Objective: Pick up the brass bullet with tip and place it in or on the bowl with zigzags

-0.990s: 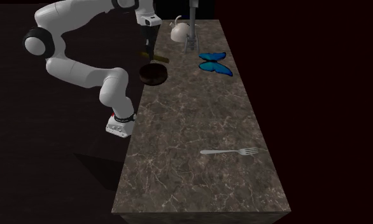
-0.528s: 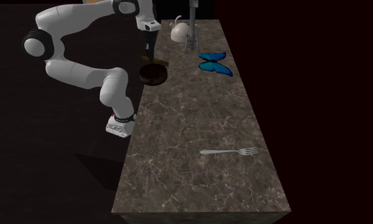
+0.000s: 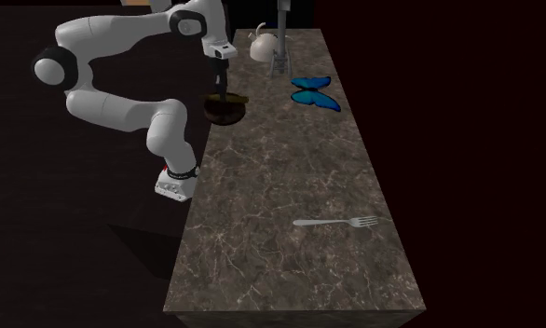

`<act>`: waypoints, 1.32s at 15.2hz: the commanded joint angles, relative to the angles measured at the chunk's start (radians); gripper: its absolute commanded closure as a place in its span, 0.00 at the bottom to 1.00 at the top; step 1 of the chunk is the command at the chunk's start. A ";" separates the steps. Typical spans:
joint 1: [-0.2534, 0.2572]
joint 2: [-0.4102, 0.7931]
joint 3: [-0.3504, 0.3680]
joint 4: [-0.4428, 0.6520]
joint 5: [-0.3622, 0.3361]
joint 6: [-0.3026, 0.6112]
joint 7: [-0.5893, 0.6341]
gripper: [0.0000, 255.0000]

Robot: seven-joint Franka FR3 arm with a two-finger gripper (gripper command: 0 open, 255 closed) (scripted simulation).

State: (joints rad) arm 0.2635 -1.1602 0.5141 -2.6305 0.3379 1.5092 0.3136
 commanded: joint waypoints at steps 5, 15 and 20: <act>0.004 -0.005 0.004 -0.014 0.005 0.009 0.000 1.00; -0.011 0.018 -0.015 0.061 -0.017 -0.042 0.003 0.00; -0.023 0.041 -0.030 0.131 -0.033 -0.086 0.007 0.00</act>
State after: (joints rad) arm 0.2411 -1.1213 0.4830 -2.5043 0.3043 1.4251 0.3193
